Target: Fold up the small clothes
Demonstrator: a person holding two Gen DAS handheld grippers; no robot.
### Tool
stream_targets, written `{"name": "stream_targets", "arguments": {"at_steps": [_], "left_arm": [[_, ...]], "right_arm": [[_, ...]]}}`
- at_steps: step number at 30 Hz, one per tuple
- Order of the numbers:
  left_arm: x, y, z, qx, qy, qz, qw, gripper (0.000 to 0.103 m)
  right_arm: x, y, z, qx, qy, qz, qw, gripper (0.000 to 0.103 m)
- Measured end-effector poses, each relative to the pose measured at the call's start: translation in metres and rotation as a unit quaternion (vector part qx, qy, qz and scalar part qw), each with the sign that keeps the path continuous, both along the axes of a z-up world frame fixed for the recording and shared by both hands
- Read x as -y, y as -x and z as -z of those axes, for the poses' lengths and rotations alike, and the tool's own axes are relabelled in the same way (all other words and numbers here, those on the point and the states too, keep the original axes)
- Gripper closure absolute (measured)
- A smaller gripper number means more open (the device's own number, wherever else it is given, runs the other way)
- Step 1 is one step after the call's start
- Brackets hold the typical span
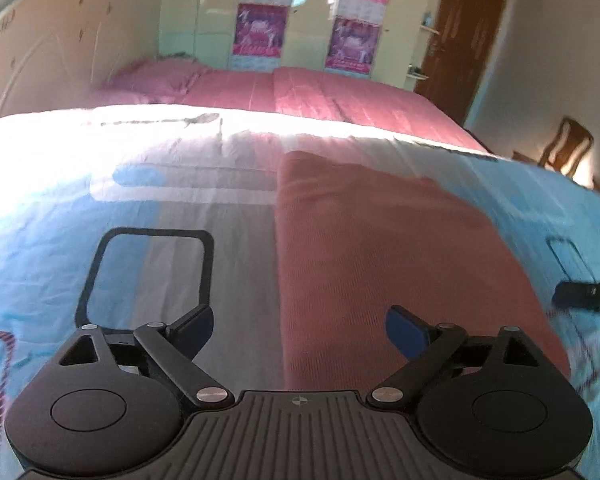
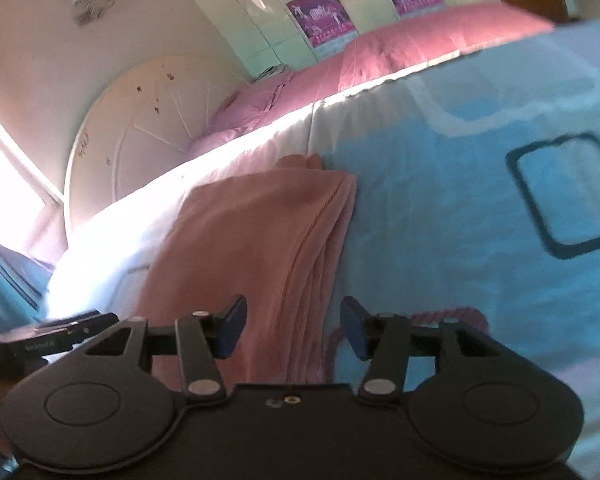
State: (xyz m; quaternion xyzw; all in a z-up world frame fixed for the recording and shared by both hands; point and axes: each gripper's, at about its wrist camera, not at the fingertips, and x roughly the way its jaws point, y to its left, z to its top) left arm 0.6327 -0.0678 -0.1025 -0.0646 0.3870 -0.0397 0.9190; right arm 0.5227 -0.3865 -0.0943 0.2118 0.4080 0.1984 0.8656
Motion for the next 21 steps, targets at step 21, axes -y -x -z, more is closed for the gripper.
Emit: {"name": "stream_targets", "arguments": {"at_steps": [21], "left_arm": [[-0.010, -0.063, 0.046, -0.056, 0.125, 0.042, 0.9897, 0.027]], "right_arm": [[-0.025, -0.052, 0.042, -0.068, -0.080, -0.061, 0.993, 0.051]]}}
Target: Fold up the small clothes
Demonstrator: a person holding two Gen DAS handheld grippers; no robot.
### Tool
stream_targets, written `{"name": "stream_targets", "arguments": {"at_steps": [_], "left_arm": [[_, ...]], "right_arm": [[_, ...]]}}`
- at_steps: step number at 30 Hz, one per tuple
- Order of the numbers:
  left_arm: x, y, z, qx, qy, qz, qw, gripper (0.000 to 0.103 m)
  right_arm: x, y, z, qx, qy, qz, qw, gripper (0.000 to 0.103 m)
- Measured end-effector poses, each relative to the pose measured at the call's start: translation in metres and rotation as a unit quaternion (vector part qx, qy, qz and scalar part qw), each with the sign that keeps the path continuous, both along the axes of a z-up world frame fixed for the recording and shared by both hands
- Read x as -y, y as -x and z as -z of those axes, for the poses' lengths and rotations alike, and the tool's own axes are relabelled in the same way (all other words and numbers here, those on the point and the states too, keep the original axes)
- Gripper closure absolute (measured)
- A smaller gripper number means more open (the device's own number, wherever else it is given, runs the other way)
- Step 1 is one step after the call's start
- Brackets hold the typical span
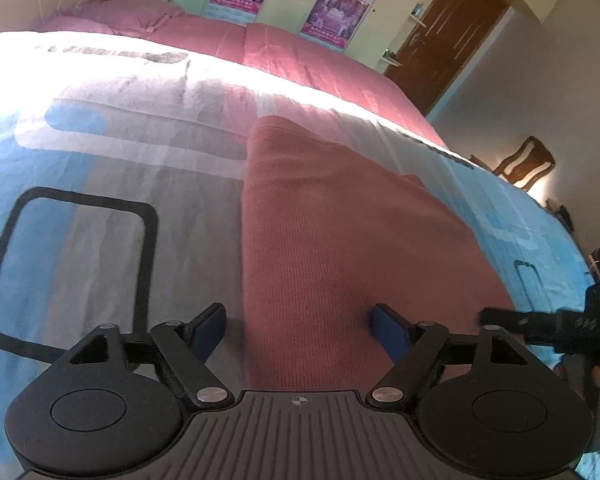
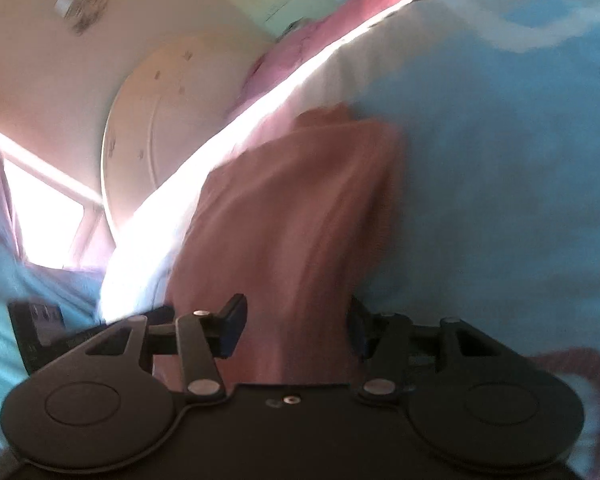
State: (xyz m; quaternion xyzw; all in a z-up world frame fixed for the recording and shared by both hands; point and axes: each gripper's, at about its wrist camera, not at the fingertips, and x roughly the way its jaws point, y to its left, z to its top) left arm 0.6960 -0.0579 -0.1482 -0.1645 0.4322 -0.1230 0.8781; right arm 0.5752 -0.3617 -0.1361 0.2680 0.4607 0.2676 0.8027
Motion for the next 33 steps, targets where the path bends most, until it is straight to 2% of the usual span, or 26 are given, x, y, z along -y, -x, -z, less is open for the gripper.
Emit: {"name": "stream_targets", "arguments": {"at_steps": [2, 6, 10, 13, 14, 15, 16, 17, 18, 20, 24, 27, 33], "left_arm": [[-0.001, 0.000, -0.002, 0.002, 0.001, 0.006, 1.0000, 0.032], [0.000, -0.002, -0.004, 0.003, -0.001, 0.025, 0.9997, 0.034], [-0.001, -0.009, 0.002, -0.009, 0.024, 0.023, 0.9994, 0.034], [0.002, -0.013, 0.007, -0.014, 0.033, 0.021, 0.9991, 0.032], [0.004, -0.014, 0.008, -0.016, 0.033, 0.019, 0.9992, 0.032], [0.005, -0.015, 0.009, -0.017, 0.030, 0.017, 0.9992, 0.032], [0.008, -0.015, 0.008, -0.015, 0.025, 0.017, 0.9994, 0.034], [0.012, -0.013, 0.007, -0.011, 0.016, 0.019, 0.9996, 0.042], [0.016, -0.012, 0.004, -0.003, 0.004, 0.023, 0.9997, 0.057], [0.023, -0.009, -0.005, 0.018, -0.012, 0.031, 0.9993, 0.070], [0.026, -0.006, -0.014, 0.032, -0.034, 0.037, 0.9982, 0.072], [0.023, 0.002, -0.026, 0.053, -0.033, 0.040, 0.9973, 0.073], [0.003, 0.018, -0.057, 0.084, -0.042, 0.052, 0.9942, 0.073]], "right_arm": [[-0.008, 0.003, -0.005, 0.015, 0.036, -0.004, 0.999, 0.056], [0.018, 0.010, -0.008, 0.011, 0.040, 0.030, 0.999, 0.058], [0.032, 0.002, 0.005, -0.015, -0.003, 0.044, 0.999, 0.056], [0.019, -0.006, 0.007, -0.014, -0.010, 0.031, 0.999, 0.054], [0.013, -0.007, 0.006, -0.010, -0.005, 0.022, 1.000, 0.057], [0.009, -0.008, 0.003, -0.005, 0.007, 0.018, 1.000, 0.067], [0.005, -0.008, 0.001, 0.000, 0.026, 0.015, 1.000, 0.070], [0.005, -0.006, -0.001, 0.004, 0.036, 0.014, 0.999, 0.077], [-0.001, -0.006, -0.003, 0.007, 0.043, 0.015, 0.999, 0.079], [-0.008, -0.002, -0.009, 0.021, 0.070, 0.018, 0.997, 0.081], [-0.031, 0.007, -0.026, 0.064, 0.139, 0.014, 0.988, 0.083], [-0.045, 0.014, -0.043, 0.088, 0.180, 0.010, 0.980, 0.083], [-0.074, 0.029, -0.081, 0.131, 0.206, -0.003, 0.970, 0.083]]}}
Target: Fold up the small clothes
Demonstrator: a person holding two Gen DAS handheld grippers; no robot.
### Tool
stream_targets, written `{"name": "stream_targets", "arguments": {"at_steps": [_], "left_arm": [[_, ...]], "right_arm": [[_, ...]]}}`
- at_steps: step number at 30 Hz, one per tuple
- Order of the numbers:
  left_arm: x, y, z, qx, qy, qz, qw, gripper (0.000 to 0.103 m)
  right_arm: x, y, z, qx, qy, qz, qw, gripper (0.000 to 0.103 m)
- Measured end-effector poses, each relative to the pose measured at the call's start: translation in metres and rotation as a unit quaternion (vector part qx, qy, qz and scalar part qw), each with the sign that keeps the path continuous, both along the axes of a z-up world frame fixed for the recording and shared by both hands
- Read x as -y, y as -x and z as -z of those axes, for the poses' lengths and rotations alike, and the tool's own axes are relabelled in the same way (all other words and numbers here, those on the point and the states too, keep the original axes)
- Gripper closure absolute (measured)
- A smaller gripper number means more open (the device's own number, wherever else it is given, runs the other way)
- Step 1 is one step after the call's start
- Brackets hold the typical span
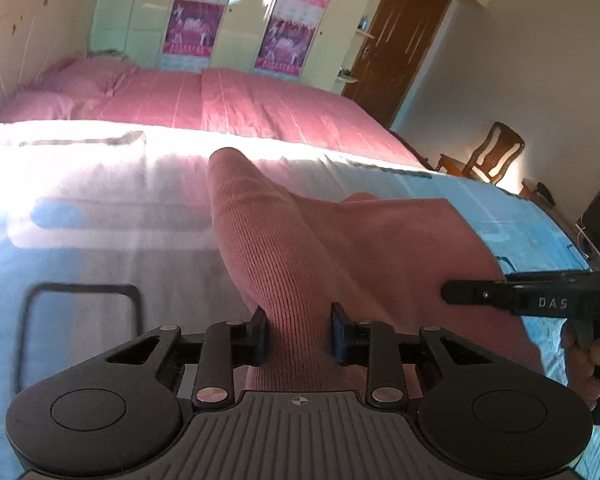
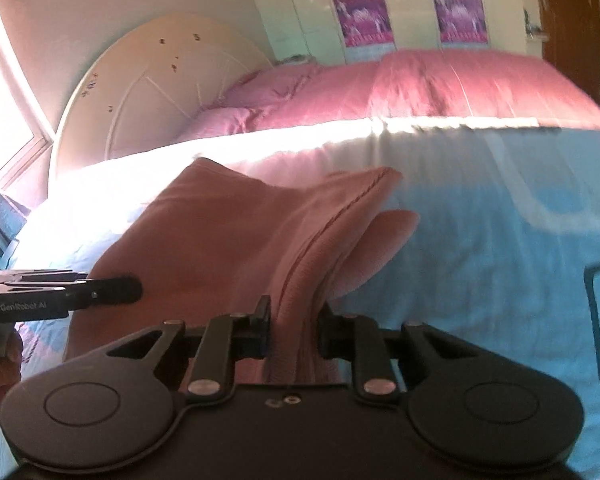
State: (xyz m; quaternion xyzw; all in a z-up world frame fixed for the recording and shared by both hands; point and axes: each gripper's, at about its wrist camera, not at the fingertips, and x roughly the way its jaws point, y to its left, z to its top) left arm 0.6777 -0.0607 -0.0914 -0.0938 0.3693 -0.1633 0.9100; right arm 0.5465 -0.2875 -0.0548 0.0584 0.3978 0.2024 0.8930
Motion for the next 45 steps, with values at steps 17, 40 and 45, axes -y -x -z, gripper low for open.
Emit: {"name": "stream_targets", "arguments": {"at_steps": [17, 40, 45], "left_arm": [[-0.238, 0.087, -0.002, -0.015, -0.016, -0.092, 0.9955, 0.073], [-0.254, 0.074, 0.026, -0.002, -0.056, -0.019, 0.9982, 0.072], [-0.251, 0.064, 0.045, -0.029, -0.040, -0.034, 0.9982, 0.072]], "right_arm": [[-0.211, 0.017, 0.013, -0.017, -0.042, -0.075, 0.996, 0.083], [-0.247, 0.046, 0.015, 0.008, 0.067, -0.015, 0.998, 0.095], [-0.257, 0.038, 0.048, -0.023, 0.133, -0.032, 0.990, 0.103]]}}
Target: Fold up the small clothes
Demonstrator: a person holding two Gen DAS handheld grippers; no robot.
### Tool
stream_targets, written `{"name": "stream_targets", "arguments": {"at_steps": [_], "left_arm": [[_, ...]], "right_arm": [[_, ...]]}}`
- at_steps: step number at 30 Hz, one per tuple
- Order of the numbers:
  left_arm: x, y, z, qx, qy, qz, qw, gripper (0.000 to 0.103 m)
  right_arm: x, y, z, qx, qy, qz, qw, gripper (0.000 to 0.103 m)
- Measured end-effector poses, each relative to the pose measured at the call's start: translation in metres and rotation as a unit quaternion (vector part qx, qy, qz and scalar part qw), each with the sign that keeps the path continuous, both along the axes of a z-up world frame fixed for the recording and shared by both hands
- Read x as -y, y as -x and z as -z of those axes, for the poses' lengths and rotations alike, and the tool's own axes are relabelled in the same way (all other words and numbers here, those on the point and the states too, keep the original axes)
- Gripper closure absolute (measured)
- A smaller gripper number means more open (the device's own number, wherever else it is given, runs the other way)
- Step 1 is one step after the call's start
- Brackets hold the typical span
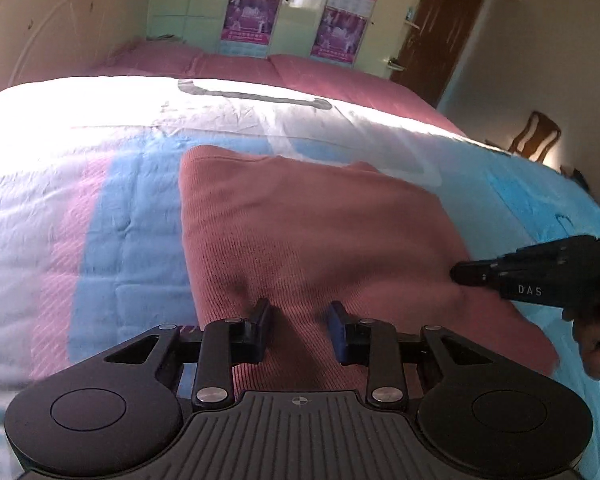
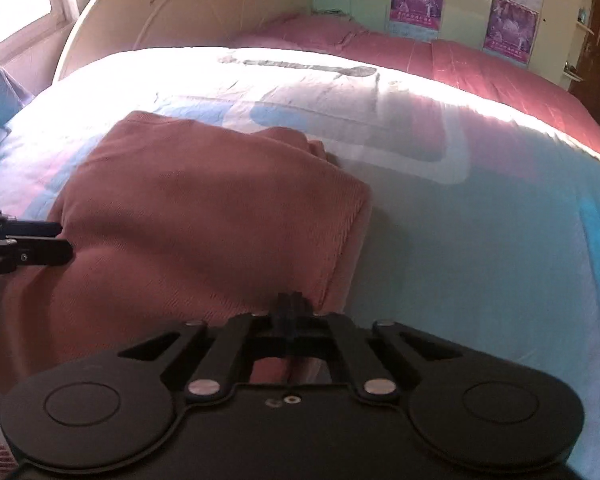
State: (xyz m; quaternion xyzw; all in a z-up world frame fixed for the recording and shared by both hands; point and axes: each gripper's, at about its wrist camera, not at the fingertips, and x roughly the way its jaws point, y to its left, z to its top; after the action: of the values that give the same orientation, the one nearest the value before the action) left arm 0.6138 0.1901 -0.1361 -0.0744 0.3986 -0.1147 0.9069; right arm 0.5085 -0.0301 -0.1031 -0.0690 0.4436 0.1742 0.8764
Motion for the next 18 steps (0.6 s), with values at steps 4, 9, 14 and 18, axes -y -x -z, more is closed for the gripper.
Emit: {"name": "stream_targets", "arguments": {"at_steps": [4, 9, 14, 18], "left_arm": [[0.004, 0.029, -0.015, 0.023, -0.004, 0.002, 0.9997, 0.073], [0.015, 0.082, -0.016, 0.035, -0.009, -0.010, 0.9993, 0.078], [0.029, 0.111, 0.003, 0.006, -0.030, -0.037, 0.9988, 0.078], [0.031, 0.122, 0.014, 0.001, -0.034, -0.064, 0.9974, 0.078]], "right_arm": [[-0.009, 0.015, -0.019, 0.024, 0.016, -0.006, 1.000, 0.097], [-0.017, 0.065, -0.033, 0.029, 0.000, -0.063, 0.998, 0.095], [-0.007, 0.095, -0.020, 0.010, 0.024, -0.068, 0.997, 0.098], [0.002, 0.100, -0.009, -0.001, 0.037, -0.056, 0.998, 0.103]]}}
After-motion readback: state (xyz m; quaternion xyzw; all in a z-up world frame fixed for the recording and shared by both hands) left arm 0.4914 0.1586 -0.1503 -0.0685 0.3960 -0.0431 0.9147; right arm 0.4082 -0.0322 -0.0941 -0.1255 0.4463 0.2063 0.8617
